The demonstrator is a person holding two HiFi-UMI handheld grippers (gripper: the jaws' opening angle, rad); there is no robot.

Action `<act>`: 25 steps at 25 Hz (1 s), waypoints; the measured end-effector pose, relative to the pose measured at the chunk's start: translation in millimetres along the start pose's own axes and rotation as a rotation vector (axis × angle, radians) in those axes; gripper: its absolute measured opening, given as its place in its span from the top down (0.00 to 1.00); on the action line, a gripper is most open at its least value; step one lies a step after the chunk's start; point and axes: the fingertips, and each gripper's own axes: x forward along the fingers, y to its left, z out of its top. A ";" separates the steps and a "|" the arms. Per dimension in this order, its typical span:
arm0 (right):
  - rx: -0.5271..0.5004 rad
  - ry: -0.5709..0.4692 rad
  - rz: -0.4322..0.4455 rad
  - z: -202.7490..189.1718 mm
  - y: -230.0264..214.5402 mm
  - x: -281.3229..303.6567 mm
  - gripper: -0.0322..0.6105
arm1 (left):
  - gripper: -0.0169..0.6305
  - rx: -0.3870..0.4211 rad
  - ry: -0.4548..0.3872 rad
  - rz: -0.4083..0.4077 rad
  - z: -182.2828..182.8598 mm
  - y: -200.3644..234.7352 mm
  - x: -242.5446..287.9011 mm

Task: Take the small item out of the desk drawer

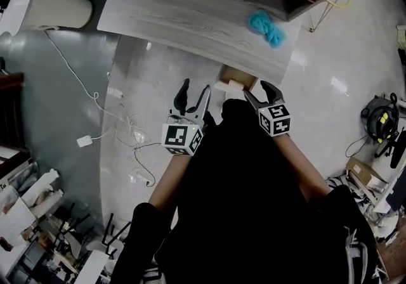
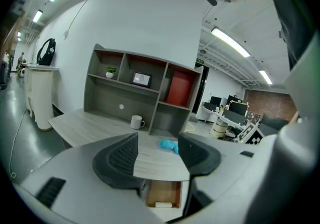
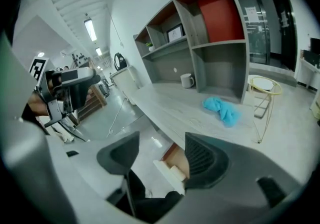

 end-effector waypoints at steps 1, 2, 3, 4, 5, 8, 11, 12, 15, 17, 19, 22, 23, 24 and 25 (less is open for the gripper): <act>-0.009 0.020 0.017 -4.6 2.1 5.7 0.52 | 0.62 -0.004 0.003 0.007 -1.6 1.7 0.5; -0.021 0.043 0.033 -10.3 5.4 11.6 0.52 | 0.62 -0.008 0.007 0.012 -3.2 3.2 0.1; -0.035 0.066 0.047 -16.4 9.1 17.7 0.52 | 0.62 -0.012 0.011 0.016 -4.8 4.6 -0.7; -0.050 0.088 0.057 -22.5 12.5 24.0 0.52 | 0.62 -0.015 0.015 0.018 -6.5 6.3 -1.4; -0.065 0.109 0.066 -28.2 15.1 30.8 0.52 | 0.62 -0.019 0.017 0.020 -8.4 8.4 -1.6; -0.100 0.171 0.082 -42.5 19.5 54.5 0.52 | 0.62 -0.040 0.022 0.022 -14.7 18.1 0.3; -0.121 0.240 0.093 -59.3 21.9 80.4 0.52 | 0.62 -0.060 0.031 0.013 -21.7 28.7 5.7; -0.132 0.262 0.094 -65.8 21.7 89.4 0.52 | 0.62 -0.066 0.033 0.010 -23.8 32.4 8.2; -0.158 0.328 0.082 -82.5 19.7 114.6 0.52 | 0.62 -0.075 0.033 0.003 -24.9 46.1 12.9; -0.161 0.374 0.075 -94.5 16.8 130.1 0.52 | 0.62 -0.081 0.029 0.005 -26.4 56.8 14.4; -0.165 0.417 0.072 -108.4 11.4 144.8 0.52 | 0.62 -0.093 0.026 0.009 -31.2 67.0 17.2; -0.170 0.464 0.059 -128.2 2.4 164.7 0.52 | 0.62 -0.118 0.023 0.018 -42.5 81.3 23.4; -0.170 0.475 0.051 -134.7 0.2 171.0 0.52 | 0.62 -0.130 0.024 0.021 -47.7 85.0 25.3; -0.166 0.486 0.042 -141.8 -1.5 177.0 0.52 | 0.62 -0.141 0.028 0.024 -53.5 87.8 27.0; -0.158 0.499 0.036 -149.6 -2.8 182.9 0.52 | 0.62 -0.148 0.033 0.026 -59.2 89.4 28.6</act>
